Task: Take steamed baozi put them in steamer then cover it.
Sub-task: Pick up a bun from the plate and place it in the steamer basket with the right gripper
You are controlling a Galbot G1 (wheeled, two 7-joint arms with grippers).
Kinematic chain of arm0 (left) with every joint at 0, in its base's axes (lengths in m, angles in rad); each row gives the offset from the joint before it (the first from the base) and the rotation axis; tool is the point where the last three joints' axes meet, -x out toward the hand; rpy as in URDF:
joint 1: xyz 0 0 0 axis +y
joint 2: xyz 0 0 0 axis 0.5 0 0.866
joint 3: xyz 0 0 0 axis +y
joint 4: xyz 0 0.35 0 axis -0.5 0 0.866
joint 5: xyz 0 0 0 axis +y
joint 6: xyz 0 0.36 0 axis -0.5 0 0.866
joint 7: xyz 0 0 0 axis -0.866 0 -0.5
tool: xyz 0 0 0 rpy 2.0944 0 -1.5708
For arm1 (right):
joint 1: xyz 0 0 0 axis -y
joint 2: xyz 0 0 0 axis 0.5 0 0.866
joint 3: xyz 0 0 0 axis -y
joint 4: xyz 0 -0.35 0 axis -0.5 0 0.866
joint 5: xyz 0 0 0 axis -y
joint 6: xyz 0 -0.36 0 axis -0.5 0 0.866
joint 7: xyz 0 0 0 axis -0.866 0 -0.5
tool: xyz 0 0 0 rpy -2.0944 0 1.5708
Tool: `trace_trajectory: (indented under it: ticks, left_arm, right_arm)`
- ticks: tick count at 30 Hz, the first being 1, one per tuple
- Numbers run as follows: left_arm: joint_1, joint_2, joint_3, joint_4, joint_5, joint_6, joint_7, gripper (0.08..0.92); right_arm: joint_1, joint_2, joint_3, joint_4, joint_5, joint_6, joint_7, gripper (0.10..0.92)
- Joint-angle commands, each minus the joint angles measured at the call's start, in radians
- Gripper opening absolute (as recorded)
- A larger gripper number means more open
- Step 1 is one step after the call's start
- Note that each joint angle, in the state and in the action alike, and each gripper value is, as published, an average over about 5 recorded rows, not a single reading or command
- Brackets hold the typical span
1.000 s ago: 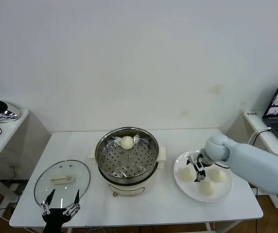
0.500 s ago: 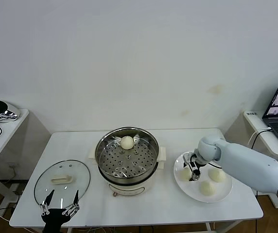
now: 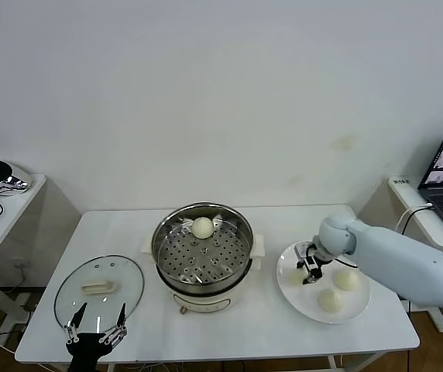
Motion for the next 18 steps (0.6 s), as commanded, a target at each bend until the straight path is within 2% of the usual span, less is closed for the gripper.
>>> trace_trajectory:
  ticks: [1, 5, 9, 18]
  left_arm:
    - [-0.004, 0.003, 0.006, -0.003, 0.0, 0.001, 0.001, 0.823]
    - [-0.009, 0.006, 0.01, -0.009, 0.0, 0.002, 0.002, 0.823]
    - [-0.011, 0.013, 0.012, -0.013, -0.002, 0.003, 0.003, 0.823]
    - [-0.02, 0.025, 0.007, -0.013, -0.016, 0.004, 0.002, 0.823]
  right_arm:
    - [0.297, -0.089, -0.154, 0.131, 0.163, -0.022, -0.01, 0.486]
    - [0.529, -0.067, -0.268, 0.184, 0.284, -0.05, -0.008, 0.491]
    - [0.697, 0.018, -0.343, 0.201, 0.401, -0.085, 0.006, 0.494]
    - [0.789, 0.275, -0.397, 0.178, 0.653, -0.192, 0.079, 0.501]
